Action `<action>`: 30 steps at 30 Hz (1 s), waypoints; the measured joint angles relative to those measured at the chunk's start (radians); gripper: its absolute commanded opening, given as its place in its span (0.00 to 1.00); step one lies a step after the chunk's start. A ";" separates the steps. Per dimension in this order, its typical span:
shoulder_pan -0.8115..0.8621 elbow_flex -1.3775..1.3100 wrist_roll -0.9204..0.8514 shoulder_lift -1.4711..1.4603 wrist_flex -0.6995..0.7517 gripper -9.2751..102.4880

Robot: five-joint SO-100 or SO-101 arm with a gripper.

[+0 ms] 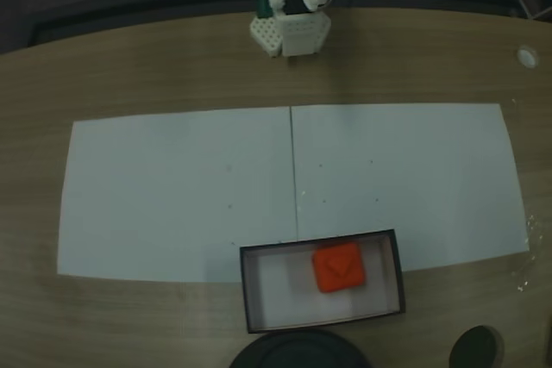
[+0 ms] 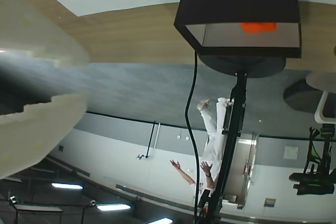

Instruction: Grab a orange square and put it in the box.

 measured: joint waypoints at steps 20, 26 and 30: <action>0.199 0.749 0.000 0.049 -0.460 0.11; 0.152 0.917 0.000 0.049 -0.448 0.11; 0.156 0.919 0.000 0.049 -0.321 0.11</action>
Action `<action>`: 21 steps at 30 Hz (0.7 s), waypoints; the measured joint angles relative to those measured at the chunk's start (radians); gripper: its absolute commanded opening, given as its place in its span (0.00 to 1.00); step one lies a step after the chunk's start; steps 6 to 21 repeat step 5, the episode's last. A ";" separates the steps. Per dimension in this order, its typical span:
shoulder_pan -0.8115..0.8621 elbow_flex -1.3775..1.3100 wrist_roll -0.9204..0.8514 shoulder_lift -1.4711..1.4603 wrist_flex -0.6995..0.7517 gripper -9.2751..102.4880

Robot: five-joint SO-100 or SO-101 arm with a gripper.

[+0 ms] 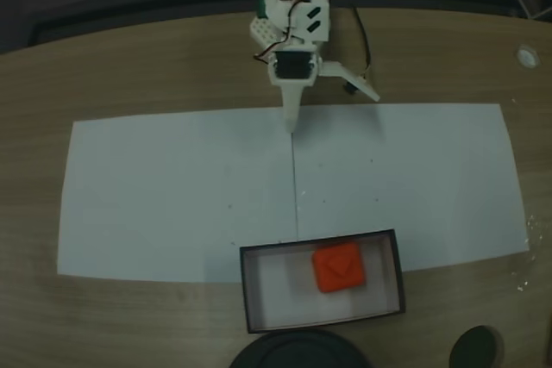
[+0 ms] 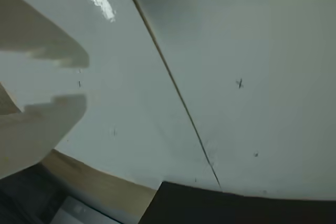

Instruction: Grab a orange square and put it in the box.

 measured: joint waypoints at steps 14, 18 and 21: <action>-0.002 -0.037 0.008 0.000 0.149 0.11; -0.002 -0.037 0.008 0.000 0.149 0.11; -0.002 -0.037 0.008 0.000 0.149 0.11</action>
